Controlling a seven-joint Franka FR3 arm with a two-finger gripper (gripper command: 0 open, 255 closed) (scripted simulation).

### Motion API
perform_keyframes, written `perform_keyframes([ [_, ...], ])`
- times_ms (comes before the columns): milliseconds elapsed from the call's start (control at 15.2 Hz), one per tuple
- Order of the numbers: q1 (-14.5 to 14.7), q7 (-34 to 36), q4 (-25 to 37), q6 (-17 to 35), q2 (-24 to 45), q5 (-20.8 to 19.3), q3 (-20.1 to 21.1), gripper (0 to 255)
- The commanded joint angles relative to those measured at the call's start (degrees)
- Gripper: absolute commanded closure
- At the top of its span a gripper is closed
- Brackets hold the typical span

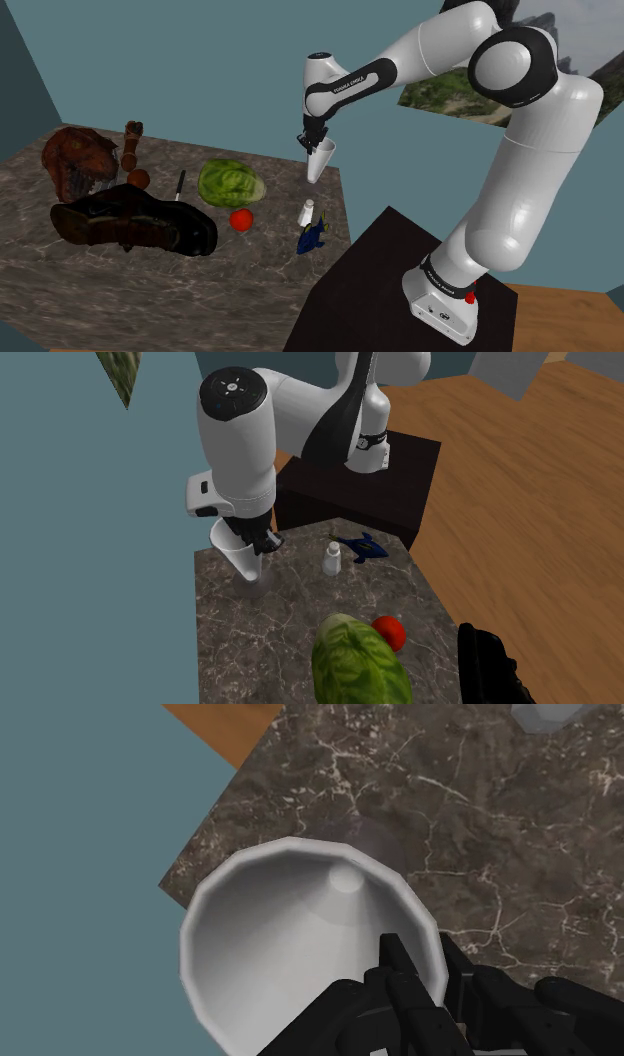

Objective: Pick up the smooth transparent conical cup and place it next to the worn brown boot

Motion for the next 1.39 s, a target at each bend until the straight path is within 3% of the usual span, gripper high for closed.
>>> perform_keyframes([
  [0,0.0,0.0,0.0,0.0,0.0,0.0,0.0,255],
  [330,0.0,0.0,0.0,0.0,0.0,0.0,0.0,255],
  [1320,0.1,-1.6,4.2,-10.1,-5.9,0.7,0.1,255],
])
